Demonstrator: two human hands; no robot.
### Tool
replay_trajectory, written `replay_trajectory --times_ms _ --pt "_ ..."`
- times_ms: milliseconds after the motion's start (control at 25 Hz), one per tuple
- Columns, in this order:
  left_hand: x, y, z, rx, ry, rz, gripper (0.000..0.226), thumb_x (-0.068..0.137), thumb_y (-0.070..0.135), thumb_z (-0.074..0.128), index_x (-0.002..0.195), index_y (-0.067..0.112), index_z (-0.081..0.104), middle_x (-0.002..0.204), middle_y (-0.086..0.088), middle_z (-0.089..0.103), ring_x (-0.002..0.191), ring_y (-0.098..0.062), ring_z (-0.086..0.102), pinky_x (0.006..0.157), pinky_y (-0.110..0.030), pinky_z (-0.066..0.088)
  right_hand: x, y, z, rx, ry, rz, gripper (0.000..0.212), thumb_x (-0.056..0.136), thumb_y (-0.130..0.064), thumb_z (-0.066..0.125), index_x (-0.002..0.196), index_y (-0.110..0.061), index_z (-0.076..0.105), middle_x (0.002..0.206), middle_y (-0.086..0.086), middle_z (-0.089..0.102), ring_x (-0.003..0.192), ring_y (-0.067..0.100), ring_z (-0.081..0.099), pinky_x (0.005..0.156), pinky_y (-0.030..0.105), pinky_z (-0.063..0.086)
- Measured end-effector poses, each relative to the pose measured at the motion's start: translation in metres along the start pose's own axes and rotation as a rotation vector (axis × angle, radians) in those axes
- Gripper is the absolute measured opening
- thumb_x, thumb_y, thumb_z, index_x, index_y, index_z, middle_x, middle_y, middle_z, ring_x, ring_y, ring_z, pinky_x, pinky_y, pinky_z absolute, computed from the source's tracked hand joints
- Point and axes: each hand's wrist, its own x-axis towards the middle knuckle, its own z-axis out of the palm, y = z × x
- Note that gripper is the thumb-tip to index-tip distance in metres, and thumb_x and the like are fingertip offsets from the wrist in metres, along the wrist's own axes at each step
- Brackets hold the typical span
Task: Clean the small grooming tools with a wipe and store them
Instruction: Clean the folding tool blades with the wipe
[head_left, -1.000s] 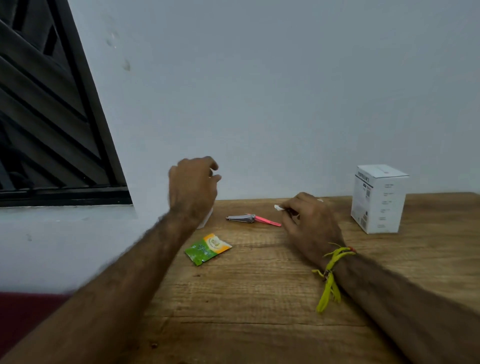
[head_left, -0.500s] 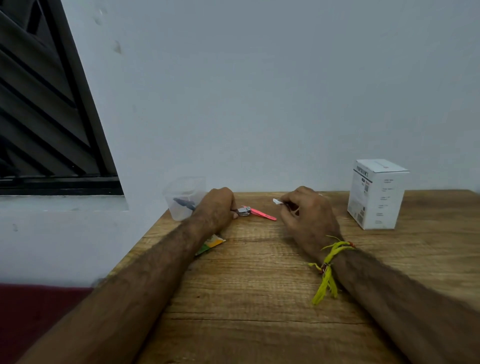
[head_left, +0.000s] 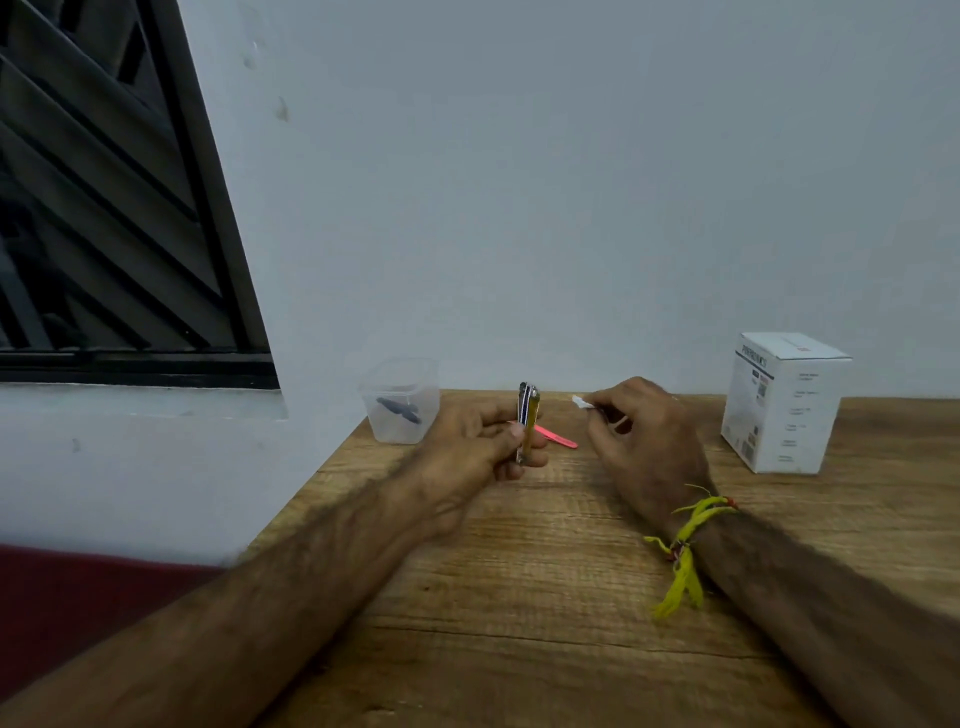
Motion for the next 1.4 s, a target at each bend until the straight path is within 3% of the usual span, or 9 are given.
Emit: replay_trajectory --times_ms 80,200,480,760,1000,1400 --pt "-0.006 -0.009 0.001 -0.114 -0.01 -0.011 0.02 0.101 0.001 0.05 0.118 0.0 0.062 0.099 -0.017 0.073 0.081 -0.019 0.073 0.06 -0.02 0.054 -0.003 -0.008 0.0 0.059 0.1 0.012 0.01 0.084 -0.004 0.07 0.09 -0.011 0.075 0.08 -0.002 0.064 0.072 0.011 0.06 0.064 0.037 0.054" --pt "-0.006 -0.018 -0.002 -0.089 -0.07 0.003 0.023 0.101 -0.001 0.049 0.121 -0.003 0.059 0.102 -0.019 0.072 0.085 -0.025 0.073 0.063 -0.023 0.056 -0.008 -0.024 0.004 0.118 0.177 -0.028 0.017 0.082 0.003 0.07 0.091 -0.009 0.076 0.081 -0.001 0.066 0.07 0.013 0.062 0.063 0.032 0.053" --pt "-0.007 -0.025 -0.001 -0.014 -0.168 0.064 0.028 0.091 -0.008 0.064 0.118 -0.003 0.062 0.083 -0.014 0.068 0.074 -0.02 0.072 0.071 -0.028 0.062 -0.013 -0.033 0.012 -0.037 0.04 -0.263 0.013 0.084 0.001 0.069 0.096 -0.004 0.074 0.09 0.005 0.067 0.081 0.019 0.061 0.073 0.038 0.052" --pt "-0.014 -0.024 0.0 -0.015 -0.123 0.028 0.028 0.088 -0.008 0.066 0.116 -0.003 0.061 0.086 -0.016 0.074 0.07 -0.019 0.073 0.065 -0.026 0.062 -0.018 -0.033 0.016 -0.134 -0.078 -0.354 0.019 0.087 0.004 0.063 0.104 -0.001 0.071 0.096 0.011 0.064 0.085 0.027 0.061 0.075 0.043 0.051" --pt "-0.015 -0.02 -0.001 -0.057 -0.097 0.001 0.029 0.088 -0.006 0.068 0.116 0.0 0.061 0.087 -0.016 0.075 0.074 -0.02 0.074 0.065 -0.027 0.061 -0.014 -0.036 0.011 -0.218 -0.083 -0.457 0.023 0.088 -0.006 0.055 0.102 0.002 0.07 0.093 0.014 0.063 0.082 0.03 0.061 0.073 0.04 0.05" --pt "-0.018 -0.019 -0.001 -0.08 -0.091 -0.008 0.027 0.089 -0.01 0.065 0.115 -0.005 0.059 0.076 -0.01 0.074 0.067 -0.017 0.074 0.059 -0.022 0.059 -0.017 -0.03 0.014 -0.154 -0.157 -0.39 0.017 0.086 0.0 0.061 0.1 -0.001 0.07 0.09 0.013 0.063 0.077 0.032 0.062 0.064 0.047 0.052"
